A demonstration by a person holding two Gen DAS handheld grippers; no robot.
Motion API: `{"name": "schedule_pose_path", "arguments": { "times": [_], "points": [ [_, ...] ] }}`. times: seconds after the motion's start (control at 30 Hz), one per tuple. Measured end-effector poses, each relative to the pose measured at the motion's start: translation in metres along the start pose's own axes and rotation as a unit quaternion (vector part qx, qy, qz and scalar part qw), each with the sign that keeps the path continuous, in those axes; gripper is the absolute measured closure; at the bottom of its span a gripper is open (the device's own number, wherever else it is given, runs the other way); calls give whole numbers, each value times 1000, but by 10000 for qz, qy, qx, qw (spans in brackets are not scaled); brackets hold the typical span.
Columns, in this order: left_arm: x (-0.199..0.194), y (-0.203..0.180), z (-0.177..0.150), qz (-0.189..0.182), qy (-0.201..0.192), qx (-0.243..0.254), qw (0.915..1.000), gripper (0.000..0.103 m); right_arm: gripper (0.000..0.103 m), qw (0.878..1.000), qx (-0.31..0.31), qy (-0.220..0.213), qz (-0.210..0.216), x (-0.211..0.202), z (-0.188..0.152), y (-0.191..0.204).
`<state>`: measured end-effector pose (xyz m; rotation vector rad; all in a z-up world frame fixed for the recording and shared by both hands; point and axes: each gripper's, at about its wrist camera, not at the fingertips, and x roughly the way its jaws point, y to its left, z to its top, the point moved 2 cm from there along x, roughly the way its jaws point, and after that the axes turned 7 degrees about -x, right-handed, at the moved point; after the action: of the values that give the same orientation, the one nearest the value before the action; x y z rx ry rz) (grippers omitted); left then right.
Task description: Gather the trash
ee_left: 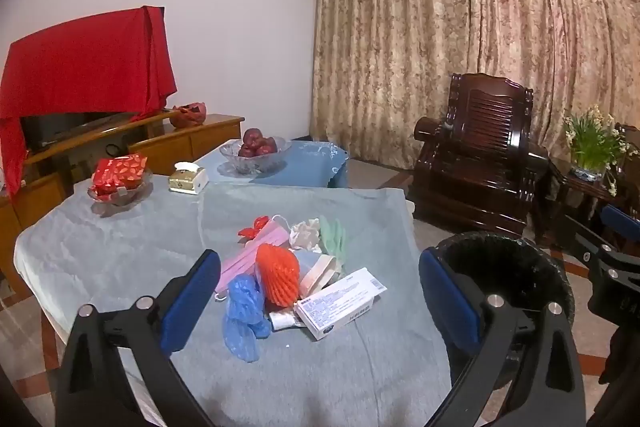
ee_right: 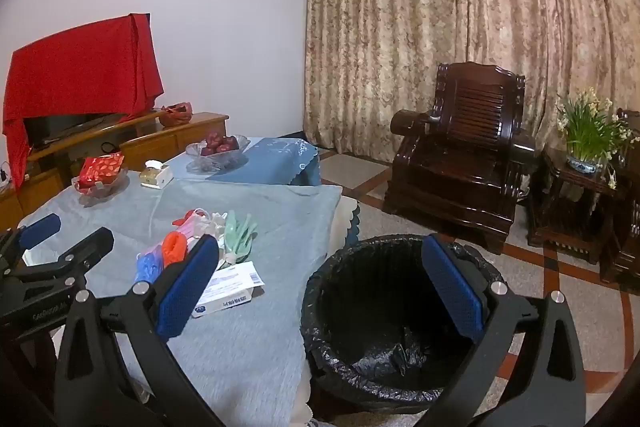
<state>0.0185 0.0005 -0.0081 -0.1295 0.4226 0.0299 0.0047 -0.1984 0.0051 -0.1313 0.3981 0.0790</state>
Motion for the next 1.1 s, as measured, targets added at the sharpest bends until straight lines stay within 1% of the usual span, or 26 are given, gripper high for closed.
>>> {"name": "schedule_pose_path", "arguments": {
  "times": [0.27,0.33,0.53,0.63,0.93,0.97,1.0,1.1],
  "points": [
    [-1,0,1,28,-32,35,10000,6,5,10000,24,-23,-5,-2,0,1],
    [0,7,-2,37,-36,22,10000,6,5,10000,12,-7,3,0,-1,2],
    [-1,11,-2,48,-48,25,10000,6,5,10000,18,7,13,2,1,3],
    [2,12,-1,14,-19,35,10000,6,5,10000,23,-7,4,-2,-3,1],
    [-8,25,-2,6,-26,33,10000,6,5,10000,24,18,3,1,-4,4],
    [-4,11,-2,31,-20,30,10000,6,5,10000,27,16,3,1,-5,4],
    [-4,8,-1,37,-11,30,10000,6,5,10000,21,20,3,1,-4,4],
    [-5,11,-1,38,-13,22,10000,6,5,10000,20,26,6,1,-4,4]
  ]
}}
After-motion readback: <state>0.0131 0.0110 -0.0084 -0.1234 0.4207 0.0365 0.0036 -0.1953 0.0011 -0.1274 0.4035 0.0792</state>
